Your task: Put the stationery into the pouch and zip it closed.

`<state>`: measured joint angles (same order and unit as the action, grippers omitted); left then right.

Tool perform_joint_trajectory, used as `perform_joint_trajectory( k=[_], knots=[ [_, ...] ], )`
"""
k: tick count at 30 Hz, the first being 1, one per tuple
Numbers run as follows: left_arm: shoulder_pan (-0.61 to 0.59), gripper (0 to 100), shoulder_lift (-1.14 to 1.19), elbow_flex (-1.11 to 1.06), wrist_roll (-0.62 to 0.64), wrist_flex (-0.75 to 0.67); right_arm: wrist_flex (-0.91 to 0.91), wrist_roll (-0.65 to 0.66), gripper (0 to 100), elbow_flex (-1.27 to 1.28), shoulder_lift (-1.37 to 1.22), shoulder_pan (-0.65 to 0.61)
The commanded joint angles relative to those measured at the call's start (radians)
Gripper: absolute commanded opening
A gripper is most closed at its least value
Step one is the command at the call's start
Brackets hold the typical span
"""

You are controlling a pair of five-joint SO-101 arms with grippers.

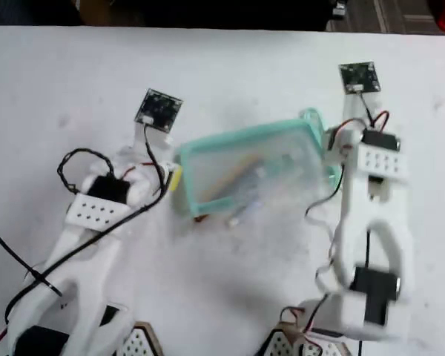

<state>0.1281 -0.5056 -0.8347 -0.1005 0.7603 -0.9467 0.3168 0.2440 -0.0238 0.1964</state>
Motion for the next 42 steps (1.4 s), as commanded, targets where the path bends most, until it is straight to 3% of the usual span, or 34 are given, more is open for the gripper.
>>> perform_joint_trajectory(
  k=[1, 6, 16, 21, 26, 31, 34, 36, 42],
  knots=[
    [0.038, 18, -0.039, 0.009, 0.012, -0.025, -0.004, -0.021, 1.7, -0.109, -0.085, 0.042],
    [0.041, 18, -0.039, 0.009, 0.012, -0.025, -0.119, 0.052, 1.6, -0.106, -0.157, -0.002],
    [0.035, 18, -0.039, 0.008, 0.012, -0.023, -0.291, 0.049, 1.7, -0.107, -0.068, -0.285],
    [0.036, 18, -0.039, 0.008, 0.012, -0.02, -0.249, 0.051, 1.7, -0.103, 0.101, -0.185],
    [0.041, 18, -0.039, 0.008, -0.017, -0.02, -0.203, 0.031, 2.1, -0.035, 0.084, -0.13],
    [0.041, 18, -0.039, 0.008, -0.031, -0.017, -0.194, -0.166, 17.9, -0.025, -0.013, -0.11],
    [0.041, 18, -0.039, 0.008, -0.031, -0.015, -0.196, -0.17, 21.8, -0.025, -0.061, -0.127],
    [0.041, 18, -0.039, 0.006, -0.034, -0.015, -0.216, -0.043, 20.3, -0.025, -0.053, -0.136],
    [0.042, 18, -0.039, -0.006, -0.037, -0.023, -0.239, 0.624, 13.7, 0.046, 0.056, -0.133]
  ],
)
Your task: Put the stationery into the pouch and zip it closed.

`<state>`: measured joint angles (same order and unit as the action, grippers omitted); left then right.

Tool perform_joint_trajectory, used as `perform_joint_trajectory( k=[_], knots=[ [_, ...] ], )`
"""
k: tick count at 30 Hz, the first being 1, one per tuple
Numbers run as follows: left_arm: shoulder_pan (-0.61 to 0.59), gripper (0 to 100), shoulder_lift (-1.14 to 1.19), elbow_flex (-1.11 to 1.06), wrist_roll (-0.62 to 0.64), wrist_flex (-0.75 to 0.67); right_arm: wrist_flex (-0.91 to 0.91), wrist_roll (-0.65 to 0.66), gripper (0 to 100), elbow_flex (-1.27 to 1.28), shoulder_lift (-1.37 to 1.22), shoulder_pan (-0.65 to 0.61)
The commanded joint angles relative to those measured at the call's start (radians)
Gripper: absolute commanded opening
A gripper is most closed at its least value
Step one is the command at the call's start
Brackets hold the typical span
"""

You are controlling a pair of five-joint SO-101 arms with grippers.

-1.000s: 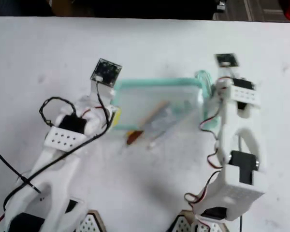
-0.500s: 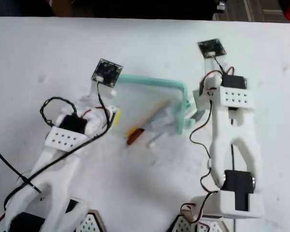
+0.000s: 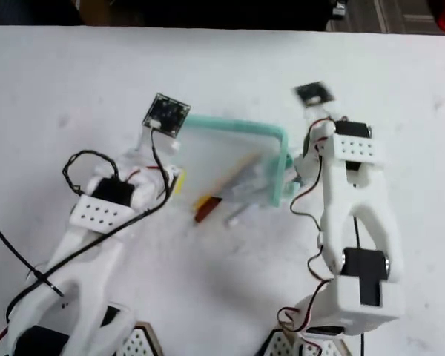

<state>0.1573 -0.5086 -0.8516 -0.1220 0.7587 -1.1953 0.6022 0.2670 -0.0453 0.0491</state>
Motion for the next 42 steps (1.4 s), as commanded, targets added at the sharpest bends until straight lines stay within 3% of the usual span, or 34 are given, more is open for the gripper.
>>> perform_joint_trajectory(
  k=[1, 5, 10, 17, 24, 36, 38, 42],
  knots=[
    [0.013, 18, -0.036, 0.011, -0.015, -0.021, 0.028, 0.419, 14.2, 0.049, 0.088, 0.019],
    [0.012, 18, -0.036, 0.012, -0.017, -0.021, 0.093, 0.758, 24.2, 0.172, 0.116, 0.015],
    [0.008, 18, -0.036, 0.012, -0.066, -0.021, 0.137, 0.924, 29.8, 0.184, 0.11, -0.018],
    [0.002, 18, -0.036, 0.012, -0.071, -0.023, 0.136, 0.953, 29.8, 0.051, -0.031, -0.071],
    [0.002, 18, -0.036, 0.017, -0.071, -0.023, 0.016, 1.042, 29.8, -0.064, -0.179, -0.001],
    [0.002, 18, -0.038, 0.011, -0.071, -0.051, 0.168, 1.059, 29.6, -0.032, -0.32, -0.002],
    [0.002, 18, -0.038, 0.011, -0.071, -0.051, 0.168, 1.059, 24.9, -0.026, -0.306, -0.001],
    [0.002, 18, -0.038, 0.012, -0.071, -0.051, 0.168, 1.057, 0.0, -0.028, -0.28, -0.004]
  ],
)
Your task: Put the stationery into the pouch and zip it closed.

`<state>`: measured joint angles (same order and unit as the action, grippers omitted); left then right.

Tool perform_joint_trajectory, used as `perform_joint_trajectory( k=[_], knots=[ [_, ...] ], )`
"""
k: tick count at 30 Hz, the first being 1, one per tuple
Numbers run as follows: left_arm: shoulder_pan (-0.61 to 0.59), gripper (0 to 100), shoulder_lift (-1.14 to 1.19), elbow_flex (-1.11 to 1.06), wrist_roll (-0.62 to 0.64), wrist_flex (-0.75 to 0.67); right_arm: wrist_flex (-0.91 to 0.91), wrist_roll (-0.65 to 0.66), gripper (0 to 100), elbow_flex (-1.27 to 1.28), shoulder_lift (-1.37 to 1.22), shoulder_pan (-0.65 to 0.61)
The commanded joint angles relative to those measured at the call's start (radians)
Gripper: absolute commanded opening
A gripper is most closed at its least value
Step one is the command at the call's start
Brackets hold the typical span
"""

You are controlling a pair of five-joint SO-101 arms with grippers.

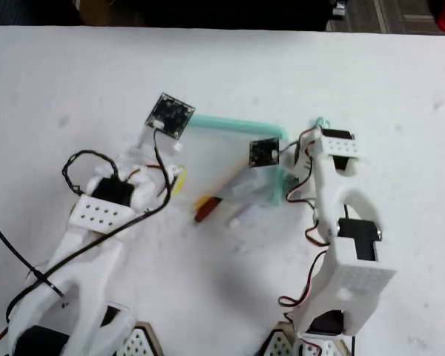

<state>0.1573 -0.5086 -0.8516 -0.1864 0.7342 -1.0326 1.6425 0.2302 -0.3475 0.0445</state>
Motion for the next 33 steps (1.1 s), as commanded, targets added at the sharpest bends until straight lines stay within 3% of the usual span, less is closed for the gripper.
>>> perform_joint_trajectory(
  k=[1, 3, 6, 10, 14, 19, 22, 26, 33],
  knots=[
    [0.002, 18, -0.038, 0.012, -0.006, -0.026, 0.004, 0.009, 3.2, 0.009, 0.038, 0.001],
    [0.002, 18, -0.044, 0.011, -0.002, -0.026, 0.004, -0.061, 6.4, 0.006, 0.085, -0.012],
    [0.002, 19, -0.045, 0.012, 0.025, -0.02, 0.004, -0.172, 1.2, 0.005, 0.196, -0.051],
    [0.01, 28, -0.047, 0.017, 0.052, 0.003, 0.004, -0.324, 1.5, 0.011, 0.349, -0.114],
    [0.012, 29, -0.107, 0.021, 0.048, 0.057, 0.002, -0.471, 1.6, 0.011, 0.473, -0.16],
    [0.015, 29, -0.351, -0.044, -0.055, 0.118, -0.07, -0.605, 1.6, 0.005, 0.613, -0.228],
    [0.077, 29, -0.526, -0.152, -0.095, 0.115, -0.119, -0.678, 1.6, 0.005, 0.691, -0.297],
    [0.163, 29, -0.774, -0.299, -0.106, 0.121, -0.16, -0.779, 1.6, 0.005, 0.774, -0.392],
    [0.16, 31, -1.104, -0.477, -0.112, 0.16, -0.246, -0.937, 1.6, -0.11, 0.814, -0.453]
  ],
)
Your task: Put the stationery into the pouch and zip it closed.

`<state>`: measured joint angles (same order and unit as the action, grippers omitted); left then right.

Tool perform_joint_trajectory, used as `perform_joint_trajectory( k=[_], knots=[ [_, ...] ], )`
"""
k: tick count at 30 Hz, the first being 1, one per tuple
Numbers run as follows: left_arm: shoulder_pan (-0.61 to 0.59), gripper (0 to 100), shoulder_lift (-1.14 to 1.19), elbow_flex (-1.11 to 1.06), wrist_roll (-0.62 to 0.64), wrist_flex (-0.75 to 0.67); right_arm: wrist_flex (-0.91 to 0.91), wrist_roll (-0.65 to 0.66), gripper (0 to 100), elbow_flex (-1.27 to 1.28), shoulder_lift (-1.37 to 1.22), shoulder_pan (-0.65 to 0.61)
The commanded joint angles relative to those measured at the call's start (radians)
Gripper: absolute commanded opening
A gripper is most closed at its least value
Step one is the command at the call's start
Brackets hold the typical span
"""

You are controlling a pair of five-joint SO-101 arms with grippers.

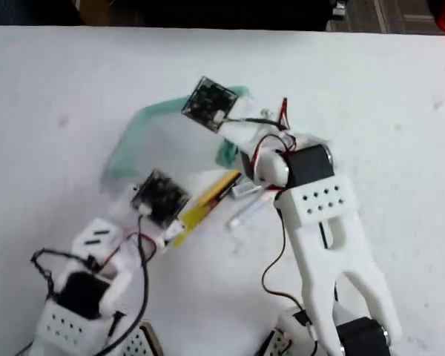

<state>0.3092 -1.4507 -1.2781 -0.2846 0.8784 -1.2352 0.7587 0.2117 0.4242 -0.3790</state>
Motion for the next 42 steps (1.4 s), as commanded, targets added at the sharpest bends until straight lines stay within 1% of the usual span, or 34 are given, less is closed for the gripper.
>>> perform_joint_trajectory(
  k=[1, 4, 8, 11, 15, 18, 20, 22, 26, 29, 30, 35, 41, 42],
  knots=[
    [-0.015, 31, -0.186, -0.06, -0.009, 0.012, -0.068, -0.068, 1.6, -0.12, 0.042, -0.045],
    [-0.088, 31, -0.211, -0.063, -0.011, -0.029, -0.145, -0.081, 1.6, -0.189, 0.042, -0.107],
    [-0.102, 32, -0.211, -0.063, -0.012, -0.063, -0.193, -0.107, 1.6, -0.258, 0.042, -0.168],
    [-0.111, 32, -0.209, -0.064, -0.017, -0.114, -0.197, -0.115, 1.6, -0.288, 0.042, -0.173],
    [-0.111, 32, -0.156, -0.064, -0.083, -0.164, -0.236, -0.109, 1.6, -0.328, 0.042, -0.174],
    [-0.154, 32, -0.077, -0.057, -0.1, -0.264, -0.28, -0.051, 1.6, -0.358, 0.042, -0.174],
    [-0.157, 32, -0.015, -0.046, -0.16, -0.293, -0.302, -0.023, 1.6, -0.359, 0.042, -0.174],
    [-0.153, 32, 0.048, -0.018, -0.224, -0.278, -0.318, -0.008, 1.6, -0.356, 0.042, -0.166],
    [-0.145, 32, 0.153, 0.097, -0.302, -0.262, -0.351, 0.04, 1.6, -0.354, 0.042, -0.166],
    [-0.067, 32, 0.232, 0.146, -0.373, -0.253, -0.343, 0.04, 1.6, -0.359, 0.042, -0.166],
    [-0.062, 32, 0.262, 0.158, -0.381, -0.269, -0.343, 0.041, 1.6, -0.359, 0.042, -0.166],
    [-0.085, 32, 0.41, 0.198, -0.371, -0.339, -0.338, 0.041, 1.7, -0.361, 0.042, -0.166],
    [-0.091, 31, 0.529, 0.198, -0.264, -0.473, -0.282, 0.031, 1.7, -0.361, 0.044, -0.166],
    [-0.088, 29, 0.533, 0.198, -0.232, -0.48, -0.272, 0.031, 1.7, -0.361, 0.044, -0.166]
  ],
)
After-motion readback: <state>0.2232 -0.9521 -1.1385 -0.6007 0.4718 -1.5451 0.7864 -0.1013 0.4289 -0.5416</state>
